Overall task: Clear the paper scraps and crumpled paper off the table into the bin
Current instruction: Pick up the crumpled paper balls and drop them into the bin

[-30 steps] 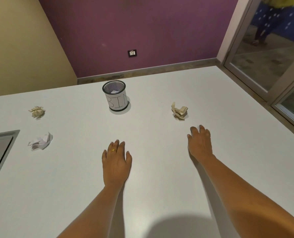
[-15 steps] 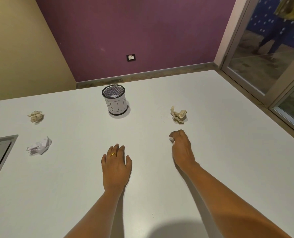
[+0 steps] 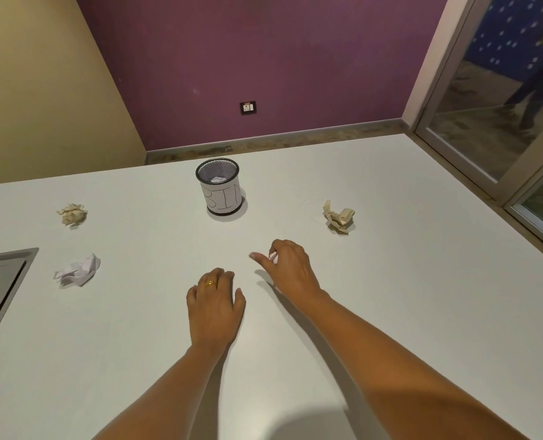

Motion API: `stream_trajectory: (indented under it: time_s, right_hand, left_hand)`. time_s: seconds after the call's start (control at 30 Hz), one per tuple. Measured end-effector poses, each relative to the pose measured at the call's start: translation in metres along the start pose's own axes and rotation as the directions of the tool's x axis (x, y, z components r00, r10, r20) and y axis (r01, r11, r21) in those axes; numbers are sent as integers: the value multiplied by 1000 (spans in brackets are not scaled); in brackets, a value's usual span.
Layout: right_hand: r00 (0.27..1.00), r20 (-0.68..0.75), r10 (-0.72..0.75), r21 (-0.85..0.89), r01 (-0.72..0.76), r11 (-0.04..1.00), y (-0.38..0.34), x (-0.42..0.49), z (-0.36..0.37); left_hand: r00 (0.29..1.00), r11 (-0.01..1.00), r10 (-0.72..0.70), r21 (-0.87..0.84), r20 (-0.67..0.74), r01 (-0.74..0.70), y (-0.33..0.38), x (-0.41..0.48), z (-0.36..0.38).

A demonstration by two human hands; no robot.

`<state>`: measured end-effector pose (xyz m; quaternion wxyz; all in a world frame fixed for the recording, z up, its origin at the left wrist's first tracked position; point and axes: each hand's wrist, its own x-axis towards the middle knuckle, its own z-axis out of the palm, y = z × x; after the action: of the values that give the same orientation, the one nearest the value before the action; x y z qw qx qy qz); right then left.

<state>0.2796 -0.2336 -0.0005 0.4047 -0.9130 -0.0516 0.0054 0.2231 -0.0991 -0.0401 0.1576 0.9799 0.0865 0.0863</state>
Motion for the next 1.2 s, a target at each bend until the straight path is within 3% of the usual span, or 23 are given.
stream_trajectory:
  time_s: [0.17,0.27,0.33,0.4,0.47,0.53,0.67,0.8,0.97,1.2]
  right_hand:
    - [992,-67,-110,-140,100,985,-26,23,-6]
    - [968,-35,-248,-367,218,904,-38,36,-10]
    - [973,-67,-221,-400,177,899,-47,47,-15]
    - [972,-84,-221,-357,177,917,-53,61,-12]
    - [941,-40,-337,-322,307,896,-60,76,-7]
    - [935,-164,-314,-191,282,940,-68,94,-3]
    - [909,-206,-362,-190,326,926,-96,126,-1]
    - [916,-134,-378,-216,346,913,-109,152,10]
    - [907,-22,-420,-402,377,834,-101,168,30]
    - [925,177,-335,-460,379,803,-85,171,47]
  left_hand:
    - [995,995,-99,30,-18,100,-28,27,-9]
    - [989,988,-150,33,-17,150,-46,42,-13]
    - [985,984,-170,46,-16,170,-55,51,-14]
    - [982,981,-187,47,-17,187,-61,58,-12]
    - [980,979,-200,45,-15,200,-64,63,-9]
    - [982,979,-190,70,-13,190,-66,63,-5]
    - [983,979,-183,83,-19,184,-68,62,-1]
    - [983,978,-183,94,-25,184,-68,63,-1]
    - [983,977,-181,103,-42,184,-66,63,-1]
    - [982,972,-183,141,-38,187,-66,63,1]
